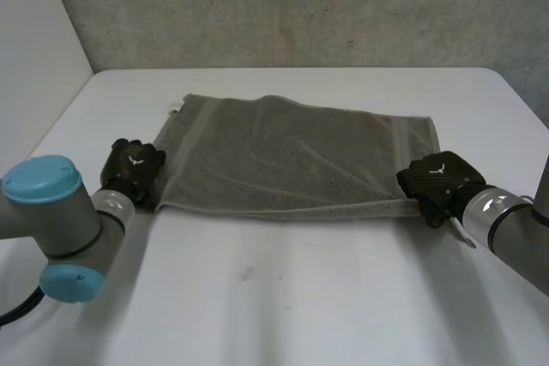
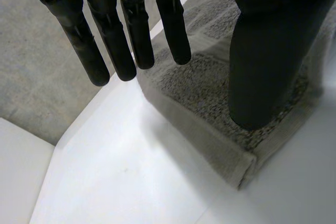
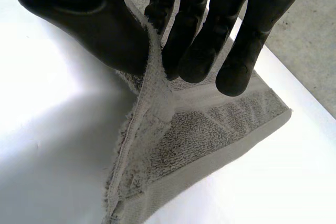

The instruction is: Fold the towel.

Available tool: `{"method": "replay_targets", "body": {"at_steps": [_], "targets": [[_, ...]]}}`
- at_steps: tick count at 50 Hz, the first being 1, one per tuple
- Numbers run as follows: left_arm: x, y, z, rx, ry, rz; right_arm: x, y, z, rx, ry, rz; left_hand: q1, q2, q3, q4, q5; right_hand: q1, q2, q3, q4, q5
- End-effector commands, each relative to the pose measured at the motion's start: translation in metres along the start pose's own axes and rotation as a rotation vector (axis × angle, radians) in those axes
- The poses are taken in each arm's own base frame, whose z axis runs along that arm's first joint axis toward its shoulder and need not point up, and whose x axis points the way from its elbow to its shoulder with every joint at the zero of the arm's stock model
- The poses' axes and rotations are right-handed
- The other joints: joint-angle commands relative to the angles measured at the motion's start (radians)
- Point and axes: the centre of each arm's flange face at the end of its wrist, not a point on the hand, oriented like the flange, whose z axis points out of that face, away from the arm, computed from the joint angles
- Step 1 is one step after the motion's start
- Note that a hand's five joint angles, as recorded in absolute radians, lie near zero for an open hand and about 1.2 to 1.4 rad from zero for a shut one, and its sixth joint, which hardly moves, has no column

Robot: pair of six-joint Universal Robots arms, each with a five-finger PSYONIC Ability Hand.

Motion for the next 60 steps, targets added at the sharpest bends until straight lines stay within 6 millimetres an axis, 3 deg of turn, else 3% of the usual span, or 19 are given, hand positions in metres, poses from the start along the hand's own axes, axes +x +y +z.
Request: {"method": "replay_targets", "body": {"at_steps": [1,3,10,15,19,21,27,36,47,52,60], "targets": [[-0.004,0.003,-0.001,-0.015,-0.004,-0.007,-0.002,0.0,0.0,0.004,-0.001,-0.002,0.156,0.156,0.156,0.157,0.155,0.073,0.055,0.061,0.06,0.041],[-0.003,0.003,-0.003,-0.016,-0.002,-0.008,-0.002,0.001,0.0,0.002,0.0,-0.001,0.276,0.276,0.276,0.277,0.275,0.073,0.055,0.061,0.06,0.041],[-0.004,-0.003,-0.009,-0.012,0.003,-0.015,-0.002,0.001,0.0,0.004,0.0,0.006,0.212,0.212,0.212,0.213,0.211,0.073,0.055,0.061,0.06,0.041],[-0.005,-0.01,-0.023,-0.033,0.031,-0.051,0.001,0.0,0.001,0.008,0.005,0.014,-0.043,-0.044,-0.044,-0.043,-0.045,0.073,0.055,0.061,0.06,0.041],[-0.003,-0.02,-0.034,-0.023,0.113,-0.152,0.0,0.001,0.002,0.006,0.003,0.015,-0.412,-0.412,-0.412,-0.412,-0.413,0.073,0.055,0.061,0.06,0.041],[-0.001,-0.023,-0.036,-0.013,0.142,-0.195,0.0,0.001,0.002,0.005,0.002,0.015,-0.419,-0.419,-0.42,-0.419,-0.42,0.073,0.055,0.061,0.06,0.041],[0.005,-0.026,-0.032,0.017,0.199,-0.296,-0.001,0.002,0.002,0.0,-0.002,0.018,-0.404,-0.405,-0.405,-0.404,-0.406,0.073,0.055,0.061,0.06,0.041],[0.015,-0.013,-0.007,0.019,0.203,-0.29,-0.002,0.003,0.002,-0.002,-0.004,0.018,-0.369,-0.37,-0.37,-0.369,-0.371,0.073,0.055,0.061,0.06,0.041],[0.019,-0.005,0.005,0.013,0.202,-0.291,-0.002,0.004,0.002,-0.002,-0.006,0.019,-0.208,-0.208,-0.208,-0.207,-0.209,0.073,0.055,0.061,0.06,0.041],[0.012,-0.012,0.012,0.053,0.17,-0.285,-0.001,0.003,0.002,-0.001,-0.002,0.019,-0.012,-0.012,-0.012,-0.011,-0.013,0.073,0.055,0.061,0.06,0.041],[-0.005,-0.014,0.017,0.058,0.043,-0.278,0.0,0.002,0.002,0.001,0.002,0.02,0.004,0.003,0.003,0.004,0.002,0.073,0.055,0.061,0.06,0.041]]}}
